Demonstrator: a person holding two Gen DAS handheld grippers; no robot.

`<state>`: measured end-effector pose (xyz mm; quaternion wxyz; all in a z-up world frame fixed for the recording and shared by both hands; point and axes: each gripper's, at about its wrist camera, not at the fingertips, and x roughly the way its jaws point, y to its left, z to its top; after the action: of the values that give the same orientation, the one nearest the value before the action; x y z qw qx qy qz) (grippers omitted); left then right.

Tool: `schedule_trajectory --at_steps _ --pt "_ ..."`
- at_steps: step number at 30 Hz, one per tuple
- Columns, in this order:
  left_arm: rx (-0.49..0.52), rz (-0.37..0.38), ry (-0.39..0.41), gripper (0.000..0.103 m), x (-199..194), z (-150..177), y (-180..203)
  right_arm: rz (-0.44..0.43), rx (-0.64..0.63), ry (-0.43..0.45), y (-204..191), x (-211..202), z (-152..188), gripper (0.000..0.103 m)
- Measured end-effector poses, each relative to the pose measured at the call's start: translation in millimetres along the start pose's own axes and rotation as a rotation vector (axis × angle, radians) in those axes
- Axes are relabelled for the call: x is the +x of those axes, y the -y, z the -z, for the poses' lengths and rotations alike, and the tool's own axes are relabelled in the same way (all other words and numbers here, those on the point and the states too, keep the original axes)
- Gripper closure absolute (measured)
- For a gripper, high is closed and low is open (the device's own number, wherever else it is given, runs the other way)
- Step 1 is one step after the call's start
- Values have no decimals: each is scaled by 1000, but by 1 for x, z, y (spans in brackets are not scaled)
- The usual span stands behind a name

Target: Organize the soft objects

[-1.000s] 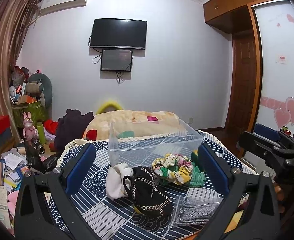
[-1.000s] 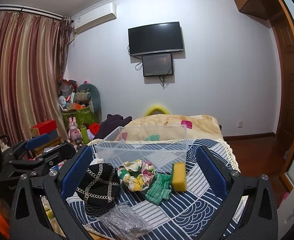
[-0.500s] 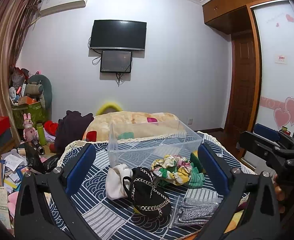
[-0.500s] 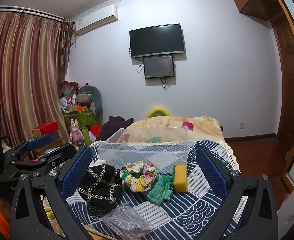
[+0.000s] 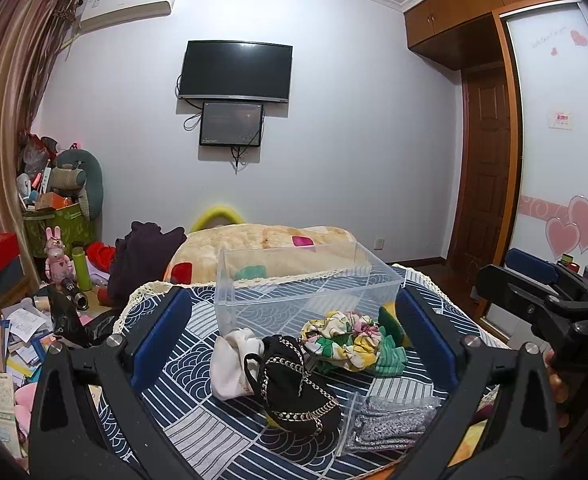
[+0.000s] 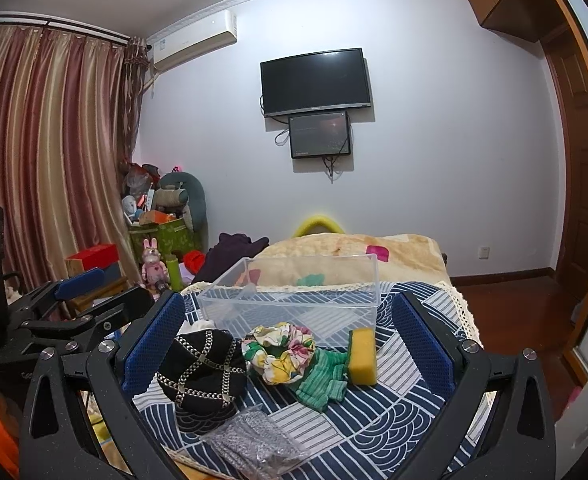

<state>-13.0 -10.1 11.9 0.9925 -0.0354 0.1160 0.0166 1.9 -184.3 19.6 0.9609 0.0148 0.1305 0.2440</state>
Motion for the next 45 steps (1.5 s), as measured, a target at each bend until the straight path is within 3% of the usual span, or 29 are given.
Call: schedule_trajectory --at_steps 17,19,21,31,38,45 --pt "-11 9 -7 0 3 3 -3 -1 -6 4 -1 0 2 0" --pt "-6 0 -16 5 6 5 -3 5 -5 -1 1 3 3 0" --pt "-7 5 -40 19 10 8 -4 12 -4 -5 3 5 5 2" --pt "-50 34 -170 31 44 29 -16 40 11 -109 22 35 22 29" --pt "-78 86 -263 52 64 48 -23 70 44 -219 42 60 40 45" --pt "-98 122 -317 75 81 61 -26 101 65 -301 51 73 52 47"
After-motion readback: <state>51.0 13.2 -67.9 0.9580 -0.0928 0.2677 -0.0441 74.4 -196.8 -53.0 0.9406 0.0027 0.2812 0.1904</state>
